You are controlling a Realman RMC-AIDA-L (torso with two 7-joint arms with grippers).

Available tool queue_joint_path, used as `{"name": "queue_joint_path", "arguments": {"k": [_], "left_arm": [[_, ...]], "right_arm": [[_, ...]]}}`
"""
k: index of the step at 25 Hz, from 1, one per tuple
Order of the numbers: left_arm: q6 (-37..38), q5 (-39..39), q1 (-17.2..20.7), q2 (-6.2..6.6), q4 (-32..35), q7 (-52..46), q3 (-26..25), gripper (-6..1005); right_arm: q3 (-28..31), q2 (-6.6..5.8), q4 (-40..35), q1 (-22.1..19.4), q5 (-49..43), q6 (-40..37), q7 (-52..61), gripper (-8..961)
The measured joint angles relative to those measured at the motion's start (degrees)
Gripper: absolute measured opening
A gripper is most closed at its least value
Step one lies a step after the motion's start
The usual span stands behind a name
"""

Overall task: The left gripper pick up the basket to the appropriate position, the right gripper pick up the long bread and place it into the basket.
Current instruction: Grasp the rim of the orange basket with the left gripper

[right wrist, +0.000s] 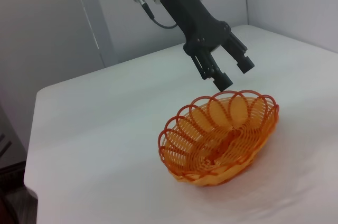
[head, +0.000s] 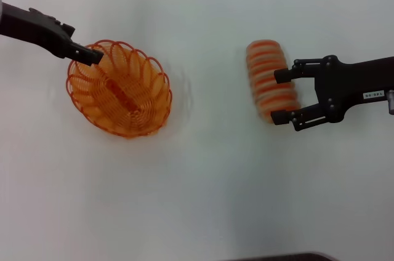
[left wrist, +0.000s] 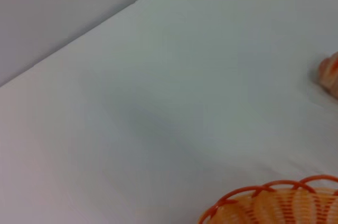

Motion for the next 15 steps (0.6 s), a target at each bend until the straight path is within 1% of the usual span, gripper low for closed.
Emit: {"name": "queue_joint_path", "arguments": {"k": [3,5,6,7,9,15], "left_arm": [[-1.4,2.7,-0.5,-1.01,0.0,-0.1,0.4,927],[-3.0,5.1,-0.9,-2.14,0.0,-0.1,0.8,927],[-3.2,5.3,-0.9,-2.26,0.0,-0.1,0.8,927],[-4.0,5.9,-1.0,-2.74,0.1,-0.1,0.9,926],[-5.0,6.5,-1.1,-3.26,0.2,0.0,1.2,926],[-7.9,7.0,-1.2,-3.74,-0.4,-0.3,3.5,926]], "right_arm": [[0.0,0.0,0.0,0.1,0.0,0.0,0.0,923],[0.0,0.01,0.0,0.1,0.0,0.0,0.0,923],[0.0,0.0,0.0,0.2,0.0,0.0,0.0,922],[0.0,0.01,0.0,0.2,0.0,0.0,0.0,922],[0.0,0.0,0.0,0.2,0.0,0.0,0.0,922],[0.0,0.0,0.0,0.4,0.1,0.0,0.1,920]]}}
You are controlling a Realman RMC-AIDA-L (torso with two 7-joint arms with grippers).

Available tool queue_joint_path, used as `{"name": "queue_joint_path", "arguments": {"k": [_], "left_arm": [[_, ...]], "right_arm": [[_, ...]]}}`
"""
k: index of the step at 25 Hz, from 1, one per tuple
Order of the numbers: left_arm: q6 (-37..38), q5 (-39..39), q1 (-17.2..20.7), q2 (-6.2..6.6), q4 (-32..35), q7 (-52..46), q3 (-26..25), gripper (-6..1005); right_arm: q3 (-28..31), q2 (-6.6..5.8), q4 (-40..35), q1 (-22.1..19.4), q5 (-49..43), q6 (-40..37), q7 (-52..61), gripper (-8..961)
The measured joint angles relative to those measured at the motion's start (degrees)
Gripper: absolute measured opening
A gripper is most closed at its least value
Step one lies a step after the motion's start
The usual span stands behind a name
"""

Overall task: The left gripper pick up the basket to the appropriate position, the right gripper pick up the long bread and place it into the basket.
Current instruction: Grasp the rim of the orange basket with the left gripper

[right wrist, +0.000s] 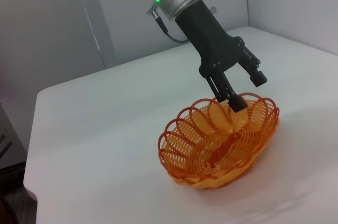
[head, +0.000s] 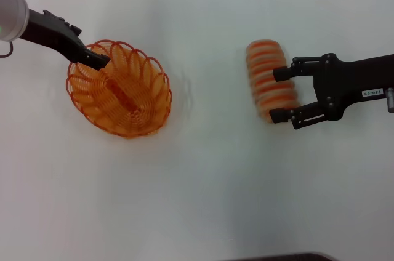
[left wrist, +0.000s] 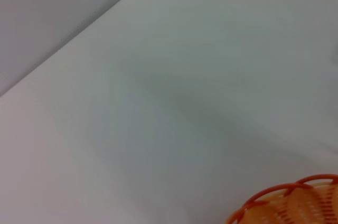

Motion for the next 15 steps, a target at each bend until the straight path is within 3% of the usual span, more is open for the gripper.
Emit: {"name": "queue_joint_path", "arguments": {"k": [7,10,15], "left_arm": [[-0.8,1.0,-0.3,-0.31,-0.8,0.0,0.2,925],[-1.0,1.5,-0.3,-0.46,-0.8,-0.1,0.2,818],[-2.3,2.1,-0.5,-0.75,-2.0,-0.1,0.3,763]], "right_arm": [[0.0,0.0,0.0,0.2,0.0,0.0,0.0,918],[0.0,0.0,0.0,0.2,0.0,0.0,0.0,917],[0.0,0.0,0.0,0.4,-0.1,0.1,0.0,916]]}}
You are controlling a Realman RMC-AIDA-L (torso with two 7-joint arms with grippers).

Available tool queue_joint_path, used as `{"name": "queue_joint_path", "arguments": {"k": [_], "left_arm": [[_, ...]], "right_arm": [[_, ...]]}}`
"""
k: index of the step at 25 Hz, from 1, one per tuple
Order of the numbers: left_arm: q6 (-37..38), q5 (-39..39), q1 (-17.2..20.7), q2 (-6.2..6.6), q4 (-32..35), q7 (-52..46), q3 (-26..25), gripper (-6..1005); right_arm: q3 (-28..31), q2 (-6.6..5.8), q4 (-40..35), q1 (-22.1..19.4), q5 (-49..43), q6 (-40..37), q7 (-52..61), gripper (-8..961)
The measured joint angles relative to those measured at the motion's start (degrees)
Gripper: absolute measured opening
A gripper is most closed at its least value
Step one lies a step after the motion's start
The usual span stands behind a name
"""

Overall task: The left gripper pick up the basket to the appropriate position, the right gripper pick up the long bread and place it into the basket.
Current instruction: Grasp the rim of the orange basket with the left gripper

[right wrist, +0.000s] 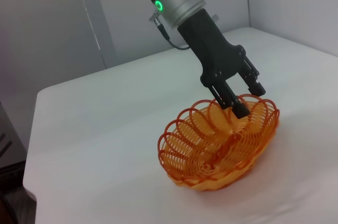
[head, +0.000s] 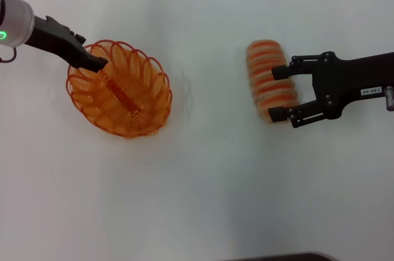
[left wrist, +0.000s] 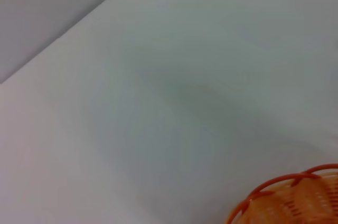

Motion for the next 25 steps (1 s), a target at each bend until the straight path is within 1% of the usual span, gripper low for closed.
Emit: {"name": "queue_joint_path", "arguments": {"k": [2,3,6,12,16,25], "left_arm": [[-0.2,0.3,-0.1,-0.06,-0.2,0.0,0.0,742],[-1.0,1.5,-0.4,-0.42,-0.8,-0.2,0.0,731],[-1.4,2.3,-0.5,-0.73,-1.0,-0.2,0.1,698],[-1.5,2.4,-0.7,-0.75,-1.0,-0.3,-0.3,676],[-1.5,2.7,-0.7,-0.69,-1.0,-0.3,0.0,481],[-0.7,3.8,-1.0,-0.53,-1.0,-0.3,-0.1,130]], "right_arm": [[0.0,0.0,0.0,0.0,0.0,0.0,0.0,916],[0.0,0.0,0.0,0.0,0.0,0.0,0.0,915],[0.0,0.0,0.0,0.0,0.0,0.0,0.0,915],[0.0,0.0,0.0,0.1,0.0,0.3,0.0,913],[0.1,0.0,-0.1,0.1,0.0,0.4,0.0,912],[0.3,0.0,-0.7,0.1,0.2,0.2,0.0,910]]}}
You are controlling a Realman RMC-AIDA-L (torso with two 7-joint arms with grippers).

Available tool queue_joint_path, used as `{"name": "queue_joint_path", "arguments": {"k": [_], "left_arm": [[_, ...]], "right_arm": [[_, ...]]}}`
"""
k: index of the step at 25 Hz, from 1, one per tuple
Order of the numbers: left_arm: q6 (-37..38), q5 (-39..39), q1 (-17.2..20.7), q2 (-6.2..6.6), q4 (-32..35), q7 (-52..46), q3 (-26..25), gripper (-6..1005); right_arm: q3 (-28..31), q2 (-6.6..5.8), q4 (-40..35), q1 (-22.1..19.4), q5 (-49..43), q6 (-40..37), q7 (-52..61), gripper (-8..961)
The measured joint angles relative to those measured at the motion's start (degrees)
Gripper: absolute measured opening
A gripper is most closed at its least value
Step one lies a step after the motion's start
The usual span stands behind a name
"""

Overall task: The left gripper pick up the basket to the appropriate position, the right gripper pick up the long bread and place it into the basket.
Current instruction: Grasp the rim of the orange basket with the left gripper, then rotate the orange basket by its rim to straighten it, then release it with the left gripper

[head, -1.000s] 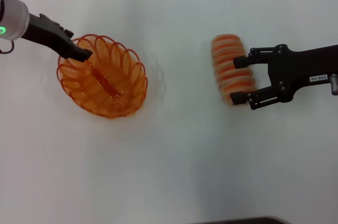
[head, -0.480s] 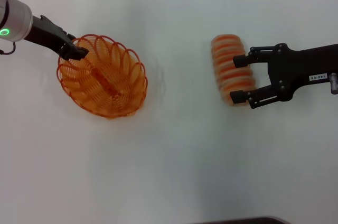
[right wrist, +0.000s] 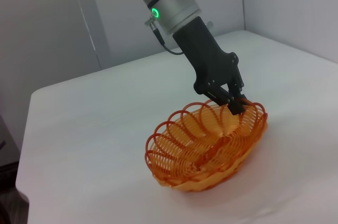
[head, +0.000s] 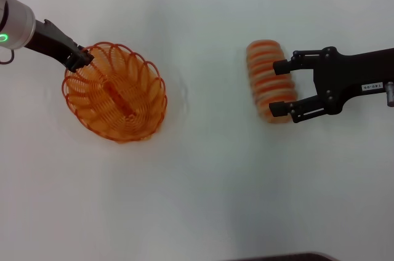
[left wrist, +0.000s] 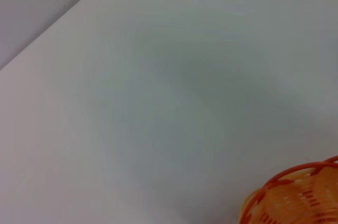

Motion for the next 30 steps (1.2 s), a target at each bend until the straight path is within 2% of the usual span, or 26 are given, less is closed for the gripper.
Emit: {"name": "queue_joint_path", "arguments": {"k": [8,18,24,30], "left_arm": [[1.3,0.1,-0.5,0.5,0.3,-3.1,-0.4,115],[5.6,-0.4,-1.3,2.76,0.6,-18.4,-1.4,94],[11.9,-0.6,-1.3,2.14,2.5,-20.6,-10.0,73],[13.0,-0.6,0.3,1.66,2.7,-25.2,-12.6,69]], "right_arm": [[0.1,0.0,-0.1,0.0,0.1,0.0,0.0,908],[0.4,0.0,-0.1,0.2,0.4,0.2,0.0,905],[0.5,0.14,-0.1,0.4,1.7,0.1,0.0,904],[0.5,0.47,-0.1,0.7,2.0,0.4,0.6,902]]}}
